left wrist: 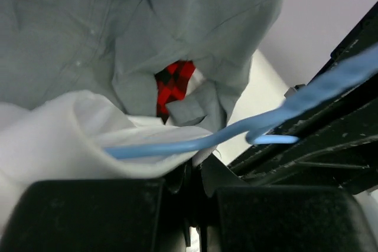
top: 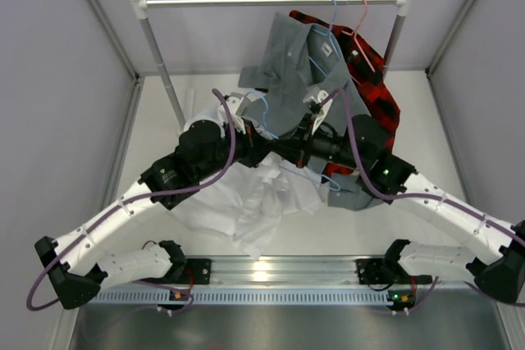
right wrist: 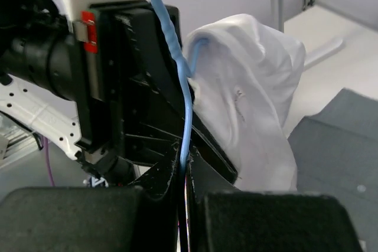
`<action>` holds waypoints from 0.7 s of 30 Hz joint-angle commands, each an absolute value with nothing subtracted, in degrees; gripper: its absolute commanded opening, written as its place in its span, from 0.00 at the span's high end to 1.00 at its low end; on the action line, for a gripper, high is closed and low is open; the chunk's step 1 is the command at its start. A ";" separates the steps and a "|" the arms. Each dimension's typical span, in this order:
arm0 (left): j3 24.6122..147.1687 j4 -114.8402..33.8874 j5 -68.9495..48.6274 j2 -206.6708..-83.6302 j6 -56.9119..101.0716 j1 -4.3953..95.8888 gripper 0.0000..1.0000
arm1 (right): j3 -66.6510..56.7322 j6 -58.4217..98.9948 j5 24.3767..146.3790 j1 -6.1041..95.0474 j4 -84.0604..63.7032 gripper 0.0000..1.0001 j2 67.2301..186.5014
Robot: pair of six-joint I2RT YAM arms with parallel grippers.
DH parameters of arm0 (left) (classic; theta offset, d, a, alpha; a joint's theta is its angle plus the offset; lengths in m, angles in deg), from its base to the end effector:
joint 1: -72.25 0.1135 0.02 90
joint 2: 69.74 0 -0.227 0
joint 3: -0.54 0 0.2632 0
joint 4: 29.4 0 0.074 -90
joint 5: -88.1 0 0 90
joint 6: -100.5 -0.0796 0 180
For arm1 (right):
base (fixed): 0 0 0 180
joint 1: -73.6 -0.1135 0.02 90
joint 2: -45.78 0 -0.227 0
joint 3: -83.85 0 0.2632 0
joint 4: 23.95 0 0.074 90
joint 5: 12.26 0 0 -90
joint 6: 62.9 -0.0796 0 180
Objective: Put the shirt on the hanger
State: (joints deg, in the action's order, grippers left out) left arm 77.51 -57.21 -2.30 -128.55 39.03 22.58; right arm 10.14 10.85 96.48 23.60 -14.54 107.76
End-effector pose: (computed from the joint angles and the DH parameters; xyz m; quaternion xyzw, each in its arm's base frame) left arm 0.1963 -0.2321 0.3640 0.1424 0.7507 -0.4089 0.4990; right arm 0.1863 0.2618 0.3734 -0.3108 0.6199 0.4833 0.5344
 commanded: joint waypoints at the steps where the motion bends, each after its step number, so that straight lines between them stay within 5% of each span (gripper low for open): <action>1: 82.62 -58.91 -9.29 -127.58 35.29 22.24 1.00 | 13.18 5.23 102.77 25.61 -25.94 1.00 109.50; 6: 84.82 -64.98 -5.50 -126.44 32.21 22.24 1.00 | 20.12 -1.46 100.61 26.84 -35.46 1.00 109.60; 15: 91.59 -68.85 -24.75 -129.42 26.94 22.24 1.00 | 32.52 -7.44 79.95 25.79 -54.27 1.00 104.06; 21: 98.53 -79.92 3.70 -129.42 23.87 22.24 1.00 | 35.34 -7.79 79.75 25.79 -54.97 1.00 101.68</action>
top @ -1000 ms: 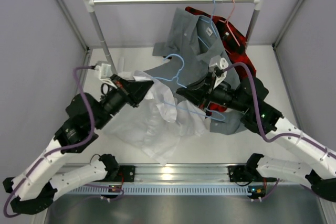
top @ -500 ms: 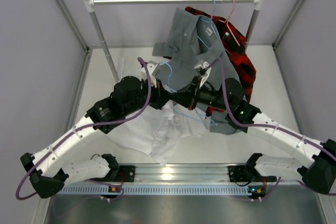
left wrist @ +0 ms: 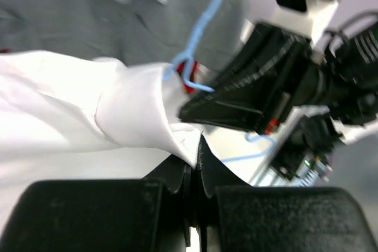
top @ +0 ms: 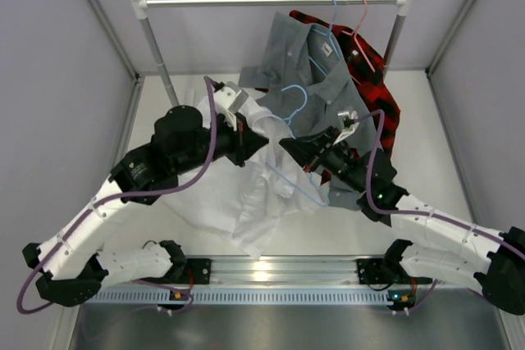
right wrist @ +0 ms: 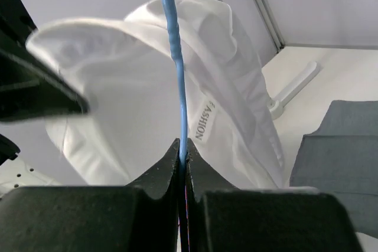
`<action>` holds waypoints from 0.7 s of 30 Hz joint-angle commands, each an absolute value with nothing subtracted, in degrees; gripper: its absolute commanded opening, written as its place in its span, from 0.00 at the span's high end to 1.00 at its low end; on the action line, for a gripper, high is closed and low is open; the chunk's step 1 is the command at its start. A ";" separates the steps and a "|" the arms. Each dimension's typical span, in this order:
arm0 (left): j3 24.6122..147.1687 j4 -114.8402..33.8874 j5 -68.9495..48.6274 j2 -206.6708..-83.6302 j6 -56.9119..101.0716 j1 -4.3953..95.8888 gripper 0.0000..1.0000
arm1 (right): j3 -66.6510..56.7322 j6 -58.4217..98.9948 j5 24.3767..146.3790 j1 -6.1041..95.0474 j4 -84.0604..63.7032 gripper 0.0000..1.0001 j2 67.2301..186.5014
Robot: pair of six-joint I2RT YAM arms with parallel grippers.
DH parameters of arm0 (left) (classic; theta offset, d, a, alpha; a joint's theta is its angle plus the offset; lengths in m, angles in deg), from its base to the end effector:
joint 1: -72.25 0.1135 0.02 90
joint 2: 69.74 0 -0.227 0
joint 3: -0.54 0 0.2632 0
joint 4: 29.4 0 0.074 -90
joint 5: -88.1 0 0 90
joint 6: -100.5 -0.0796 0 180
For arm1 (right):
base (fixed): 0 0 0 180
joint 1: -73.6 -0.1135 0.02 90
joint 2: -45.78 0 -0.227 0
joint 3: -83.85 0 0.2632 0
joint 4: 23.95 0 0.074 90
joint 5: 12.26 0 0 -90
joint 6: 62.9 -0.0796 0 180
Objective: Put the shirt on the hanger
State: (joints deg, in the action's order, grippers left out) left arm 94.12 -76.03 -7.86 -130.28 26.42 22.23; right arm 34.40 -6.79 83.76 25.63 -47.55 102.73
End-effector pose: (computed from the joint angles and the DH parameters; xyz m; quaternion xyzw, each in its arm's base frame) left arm 0.1722 -0.2182 0.4187 0.2608 0.7408 -0.3704 0.4959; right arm 0.1975 0.2316 0.3119 -0.1152 0.5906 0.5467 0.5823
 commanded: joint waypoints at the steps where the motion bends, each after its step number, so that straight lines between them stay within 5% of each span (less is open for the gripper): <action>1: 100.19 -80.98 5.55 -129.86 22.90 22.24 1.00 | 35.78 -7.97 81.06 25.79 -56.46 1.00 101.94; 6: 108.89 -90.54 7.61 -137.48 16.14 22.24 1.00 | 37.10 -7.79 87.31 25.79 -60.33 1.00 104.66; 13: 113.04 -94.08 -13.48 -140.41 8.30 22.24 1.00 | 34.91 -9.02 89.34 25.79 -64.65 1.00 108.36; 21: 112.51 -97.07 -11.91 -139.26 7.96 22.24 1.00 | 37.88 -10.25 83.28 25.79 -73.43 1.00 107.13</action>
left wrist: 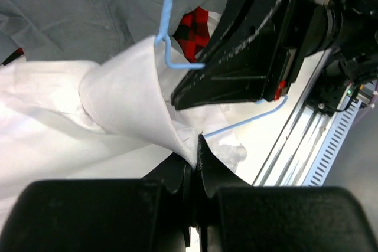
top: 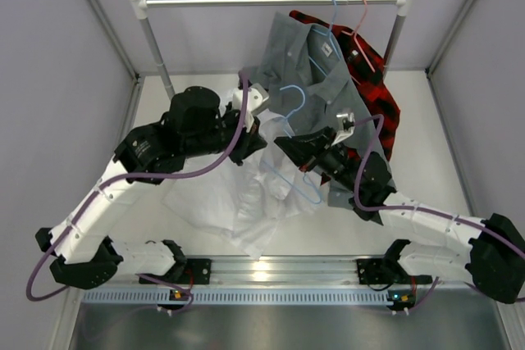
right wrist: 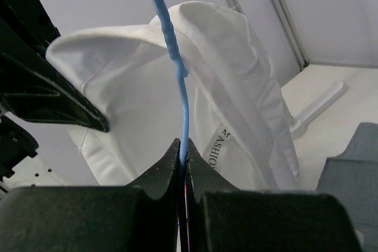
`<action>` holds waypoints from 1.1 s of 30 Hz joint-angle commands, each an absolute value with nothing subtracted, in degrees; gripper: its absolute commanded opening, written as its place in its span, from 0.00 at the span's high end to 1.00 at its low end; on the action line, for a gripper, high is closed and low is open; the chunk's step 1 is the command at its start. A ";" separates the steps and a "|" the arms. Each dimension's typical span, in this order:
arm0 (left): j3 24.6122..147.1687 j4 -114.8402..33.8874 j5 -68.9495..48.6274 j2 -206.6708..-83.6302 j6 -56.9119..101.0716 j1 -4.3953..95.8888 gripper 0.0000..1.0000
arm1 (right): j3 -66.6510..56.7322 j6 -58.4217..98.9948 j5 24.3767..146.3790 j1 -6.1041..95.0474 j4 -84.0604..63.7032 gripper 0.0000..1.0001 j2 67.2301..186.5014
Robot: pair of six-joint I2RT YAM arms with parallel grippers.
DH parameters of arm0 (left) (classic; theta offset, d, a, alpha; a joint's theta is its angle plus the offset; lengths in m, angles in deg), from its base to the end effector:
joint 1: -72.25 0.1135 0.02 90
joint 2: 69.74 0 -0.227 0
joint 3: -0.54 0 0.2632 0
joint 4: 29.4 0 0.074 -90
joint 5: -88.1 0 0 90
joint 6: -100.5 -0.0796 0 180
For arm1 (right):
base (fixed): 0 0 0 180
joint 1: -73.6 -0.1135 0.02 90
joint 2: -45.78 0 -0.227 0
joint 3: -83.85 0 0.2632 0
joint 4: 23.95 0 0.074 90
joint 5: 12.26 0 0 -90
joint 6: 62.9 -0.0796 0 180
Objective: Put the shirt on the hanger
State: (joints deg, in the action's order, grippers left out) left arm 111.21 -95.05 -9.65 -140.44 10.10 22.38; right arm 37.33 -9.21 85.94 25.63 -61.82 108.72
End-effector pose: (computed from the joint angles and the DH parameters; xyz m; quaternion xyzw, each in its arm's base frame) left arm 0.1751 -0.2244 0.4306 0.3913 0.7494 -0.2742 0.4584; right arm 0.2001 0.2389 0.2971 -0.1158 0.5528 0.5829 0.5842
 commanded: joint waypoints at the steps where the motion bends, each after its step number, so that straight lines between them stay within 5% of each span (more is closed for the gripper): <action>1: 112.86 -98.55 -14.09 -140.05 7.43 22.24 0.95 | 38.33 -10.43 83.01 25.79 -74.66 1.00 107.22; 3: 113.39 -99.18 -16.74 -140.58 6.38 22.24 0.75 | 39.03 -10.95 81.88 25.79 -77.82 1.00 107.13; 4: 114.00 -99.18 -19.54 -140.58 6.11 22.24 0.43 | 39.30 -11.04 81.61 25.70 -78.53 1.00 107.22; 5: 114.44 -99.09 -20.78 -140.41 5.76 22.24 0.30 | 39.47 -11.04 81.34 25.79 -79.06 1.00 107.22; 7: 116.80 -99.09 -22.20 -140.06 4.62 22.24 0.17 | 39.56 -10.70 80.46 25.79 -79.68 1.00 107.13; 16: 116.48 -85.84 -6.03 -133.56 -5.29 22.24 0.22 | 42.63 -10.25 83.79 26.05 -84.16 1.00 105.73; 22: 113.04 -80.20 -19.96 -136.79 -18.58 22.41 0.11 | 46.32 -8.59 89.51 26.66 -79.60 1.00 100.55; 25: 120.11 -88.58 -30.23 -142.06 -20.87 23.81 0.10 | 48.25 -6.92 91.18 27.28 -74.24 1.00 96.16; 30: 125.08 -96.46 -39.16 -150.95 -23.60 24.96 0.12 | 49.05 -3.67 96.01 28.16 -65.81 1.00 89.21; 33: 123.76 -97.60 -46.18 -151.39 -23.60 27.67 0.22 | 49.14 -1.47 96.98 28.16 -59.83 1.00 85.52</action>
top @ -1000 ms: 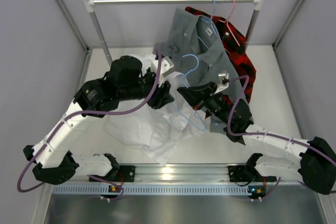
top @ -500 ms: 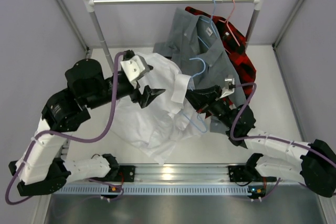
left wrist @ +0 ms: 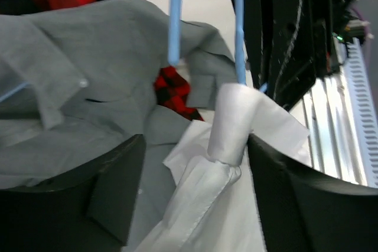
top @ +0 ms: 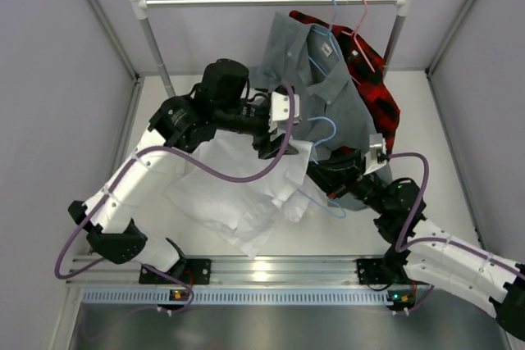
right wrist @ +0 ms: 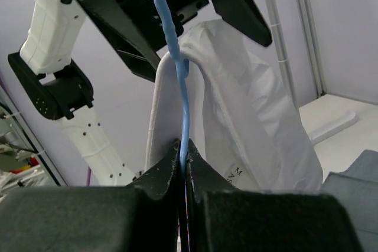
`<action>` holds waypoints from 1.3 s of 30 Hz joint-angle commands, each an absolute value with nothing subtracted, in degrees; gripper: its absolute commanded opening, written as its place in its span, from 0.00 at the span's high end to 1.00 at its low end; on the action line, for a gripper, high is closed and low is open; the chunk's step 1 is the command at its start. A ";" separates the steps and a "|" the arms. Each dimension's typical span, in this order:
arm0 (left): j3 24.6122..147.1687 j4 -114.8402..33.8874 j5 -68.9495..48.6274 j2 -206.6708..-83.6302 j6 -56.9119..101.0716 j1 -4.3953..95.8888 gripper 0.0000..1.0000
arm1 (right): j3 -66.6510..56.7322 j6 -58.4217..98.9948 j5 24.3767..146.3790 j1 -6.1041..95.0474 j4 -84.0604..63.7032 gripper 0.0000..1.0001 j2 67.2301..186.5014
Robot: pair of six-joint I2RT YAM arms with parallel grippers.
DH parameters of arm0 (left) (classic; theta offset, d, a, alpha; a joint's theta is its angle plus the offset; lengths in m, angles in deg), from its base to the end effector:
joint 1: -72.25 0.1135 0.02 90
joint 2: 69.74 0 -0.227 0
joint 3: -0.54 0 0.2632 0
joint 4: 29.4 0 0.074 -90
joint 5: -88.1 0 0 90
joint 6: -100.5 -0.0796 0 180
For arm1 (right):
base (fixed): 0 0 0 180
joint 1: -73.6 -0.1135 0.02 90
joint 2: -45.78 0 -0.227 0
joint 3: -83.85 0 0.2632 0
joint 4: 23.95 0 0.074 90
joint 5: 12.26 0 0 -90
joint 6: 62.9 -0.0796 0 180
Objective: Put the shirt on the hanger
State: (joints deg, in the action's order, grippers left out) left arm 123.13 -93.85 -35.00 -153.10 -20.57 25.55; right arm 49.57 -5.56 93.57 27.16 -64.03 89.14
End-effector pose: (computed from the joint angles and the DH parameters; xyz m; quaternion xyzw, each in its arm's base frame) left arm 0.1912 -0.2663 0.4455 0.6269 0.5343 -0.3081 0.4760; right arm 0.1524 0.1917 0.3054 -0.1775 0.4698 0.6012 0.6215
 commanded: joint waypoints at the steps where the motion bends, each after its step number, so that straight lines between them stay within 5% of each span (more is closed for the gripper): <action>1: 123.59 -98.12 -48.20 -151.74 -23.43 28.29 0.31 | 49.14 -0.94 97.07 28.16 -57.21 1.00 84.55; 2: 123.58 -99.00 -51.18 -152.01 -23.51 28.91 0.39 | 49.14 -0.50 97.16 28.25 -56.05 1.00 82.89; 7: 122.88 -104.19 -55.33 -153.33 -24.74 29.62 0.43 | 48.18 2.14 97.86 28.51 -51.39 1.00 80.68; 11: 122.27 -105.33 -56.39 -153.85 -25.27 29.62 0.64 | 46.42 3.80 100.32 28.69 -48.84 1.00 81.55; 17: 120.34 -105.42 -54.55 -153.51 -24.30 29.53 0.46 | 41.59 8.29 103.84 28.69 -43.30 1.00 82.87; 21: 117.79 -106.12 -54.19 -152.71 -25.27 29.44 0.47 | 38.96 10.05 104.63 28.60 -40.93 1.00 83.49; 25: 116.12 -106.39 -53.49 -152.10 -26.67 29.44 0.68 | 36.66 11.54 106.12 28.69 -37.42 1.00 84.19; 27: 116.11 -106.39 -53.84 -151.84 -27.64 29.44 1.00 | 35.87 12.16 106.83 28.60 -36.44 1.00 84.37; 35: 116.55 -105.87 -51.04 -150.69 -28.45 29.62 1.00 | 35.78 12.86 102.29 28.69 -31.98 0.99 82.97; 36: 115.86 -102.47 -46.59 -150.34 -26.52 29.62 1.00 | 35.52 12.95 100.08 28.69 -30.22 0.71 82.44; 39: 114.27 -96.30 -34.05 -147.71 -17.04 29.62 1.00 | 33.15 13.13 86.05 28.69 -16.97 0.09 79.19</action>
State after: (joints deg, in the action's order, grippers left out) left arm 114.86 -104.01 -45.36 -151.74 -23.50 29.42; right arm 37.92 11.51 98.93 28.06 -27.86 82.43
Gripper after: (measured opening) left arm 0.078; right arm 0.716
